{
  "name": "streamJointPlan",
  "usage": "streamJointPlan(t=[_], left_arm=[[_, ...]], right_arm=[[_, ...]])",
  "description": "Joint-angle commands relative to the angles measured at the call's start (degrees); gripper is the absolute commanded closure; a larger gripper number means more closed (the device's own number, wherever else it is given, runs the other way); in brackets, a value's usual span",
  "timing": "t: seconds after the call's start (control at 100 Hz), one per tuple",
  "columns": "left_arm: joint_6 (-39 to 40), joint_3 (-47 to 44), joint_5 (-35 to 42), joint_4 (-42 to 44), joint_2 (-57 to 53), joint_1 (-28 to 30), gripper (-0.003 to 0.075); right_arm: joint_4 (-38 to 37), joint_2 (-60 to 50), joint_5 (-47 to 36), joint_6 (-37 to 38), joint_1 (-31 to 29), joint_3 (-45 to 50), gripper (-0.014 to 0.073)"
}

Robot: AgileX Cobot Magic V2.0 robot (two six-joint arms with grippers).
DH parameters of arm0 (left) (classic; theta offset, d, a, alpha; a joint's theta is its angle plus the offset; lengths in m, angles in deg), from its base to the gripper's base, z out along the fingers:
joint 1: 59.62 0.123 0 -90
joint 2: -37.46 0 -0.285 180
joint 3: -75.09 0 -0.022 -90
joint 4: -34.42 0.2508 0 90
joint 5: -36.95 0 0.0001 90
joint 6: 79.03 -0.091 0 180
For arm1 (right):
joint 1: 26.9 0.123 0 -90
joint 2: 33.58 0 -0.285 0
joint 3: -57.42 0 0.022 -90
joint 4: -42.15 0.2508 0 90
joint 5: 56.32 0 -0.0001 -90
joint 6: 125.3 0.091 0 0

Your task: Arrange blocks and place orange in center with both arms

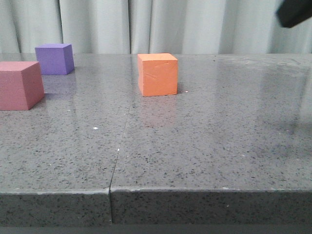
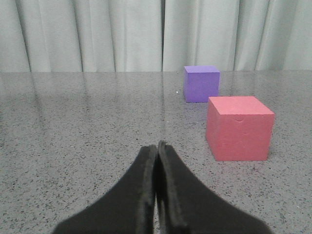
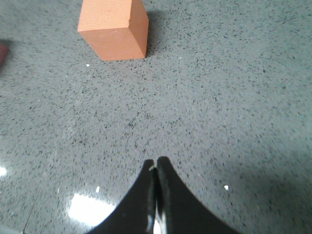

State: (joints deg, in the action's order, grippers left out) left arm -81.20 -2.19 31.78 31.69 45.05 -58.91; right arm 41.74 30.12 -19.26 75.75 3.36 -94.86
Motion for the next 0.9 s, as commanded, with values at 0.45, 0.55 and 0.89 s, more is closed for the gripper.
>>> streamJointPlan(t=[0.45,0.55,0.89], left_arm=[[0.44,-2.72,5.17,-0.16,-1.83,-0.24,0.0741],[0.44,-2.72,7.09,-0.16,-1.83,-0.24,0.0741],[0.44,1.29,9.18,-0.46,-1.43,-0.24,0.0741]], right_arm=[[-1.24,-36.18,-11.32,-0.13,-0.09,18.28,0.0655],[-1.24,-40.70,-11.39,-0.13,-0.09,20.43,0.0655],[-1.19,-43.01,-9.23,-0.13,-0.09,21.62,0.0655]])
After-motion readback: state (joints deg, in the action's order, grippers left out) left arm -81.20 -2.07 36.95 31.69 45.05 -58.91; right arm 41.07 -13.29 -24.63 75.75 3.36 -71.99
